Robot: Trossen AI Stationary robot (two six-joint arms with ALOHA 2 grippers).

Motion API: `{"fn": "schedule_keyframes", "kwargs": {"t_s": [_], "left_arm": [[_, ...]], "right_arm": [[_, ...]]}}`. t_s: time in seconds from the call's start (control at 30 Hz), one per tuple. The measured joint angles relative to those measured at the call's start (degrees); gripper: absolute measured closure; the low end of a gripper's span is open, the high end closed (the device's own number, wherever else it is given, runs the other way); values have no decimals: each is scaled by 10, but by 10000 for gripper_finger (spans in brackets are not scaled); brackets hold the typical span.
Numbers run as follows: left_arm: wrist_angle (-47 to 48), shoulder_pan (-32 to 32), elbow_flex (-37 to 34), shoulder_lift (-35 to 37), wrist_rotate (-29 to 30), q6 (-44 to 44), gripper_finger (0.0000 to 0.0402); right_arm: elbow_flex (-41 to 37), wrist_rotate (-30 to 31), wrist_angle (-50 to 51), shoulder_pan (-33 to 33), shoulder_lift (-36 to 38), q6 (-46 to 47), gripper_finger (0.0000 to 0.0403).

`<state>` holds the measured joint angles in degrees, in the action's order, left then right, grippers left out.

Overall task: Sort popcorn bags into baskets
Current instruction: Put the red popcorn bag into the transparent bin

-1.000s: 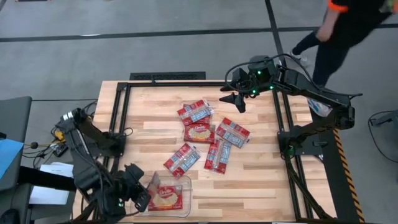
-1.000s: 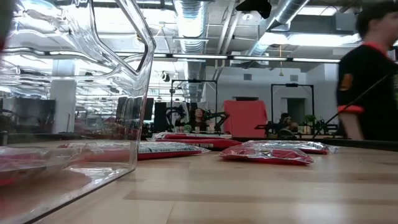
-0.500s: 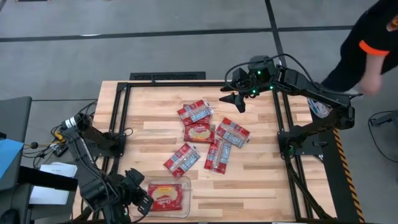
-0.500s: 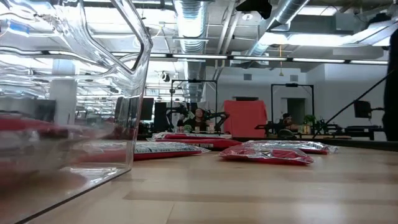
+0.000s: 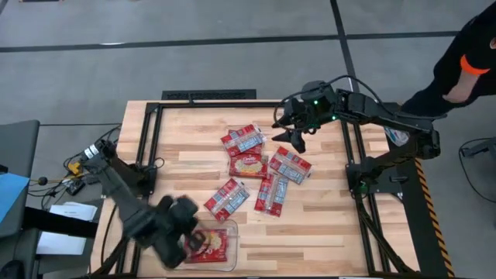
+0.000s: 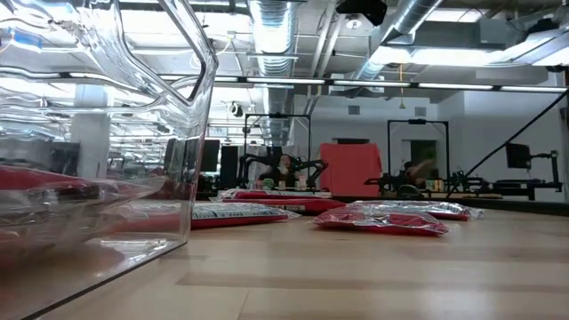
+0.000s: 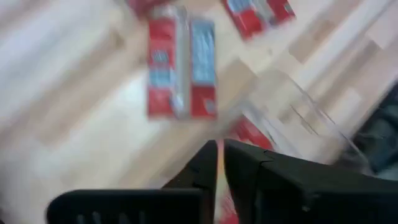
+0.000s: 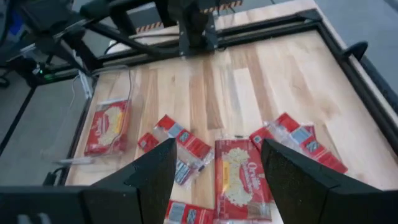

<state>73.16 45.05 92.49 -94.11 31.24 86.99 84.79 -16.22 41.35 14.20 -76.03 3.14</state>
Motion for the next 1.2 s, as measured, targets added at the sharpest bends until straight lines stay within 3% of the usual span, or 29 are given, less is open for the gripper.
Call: {"fn": "schedule_keyframes", "kwargs": {"t_s": [0.13, 0.23, 0.33, 0.47, 0.6, 0.77, 0.93, 1.2], "left_arm": [[-14, -72, 0, 15, 15, -154, 317], [-18, -135, 0, 15, -12, -265, 249], [-32, -205, -12, 14, -39, -338, 180], [-70, -288, -60, 11, -23, -415, 118], [-150, -368, -130, 21, -24, -471, 103], [-345, -469, -243, 49, -93, -492, 107], [-482, -567, -329, 56, -147, -427, 109], [-555, -632, -393, 56, -174, -327, 109]], "right_arm": [[1, -1, 9, -1, -1, -2, 143], [0, -1, 24, 5, -2, -2, 143], [0, -1, 49, 13, -1, -4, 143], [0, -1, 79, 26, 0, -12, 143], [0, -1, 106, 43, 0, -23, 143], [1, -1, 131, 70, 5, -38, 143], [1, -1, 146, 101, 12, -66, 143], [1, -3, 147, 143, 19, -121, 143]]}}
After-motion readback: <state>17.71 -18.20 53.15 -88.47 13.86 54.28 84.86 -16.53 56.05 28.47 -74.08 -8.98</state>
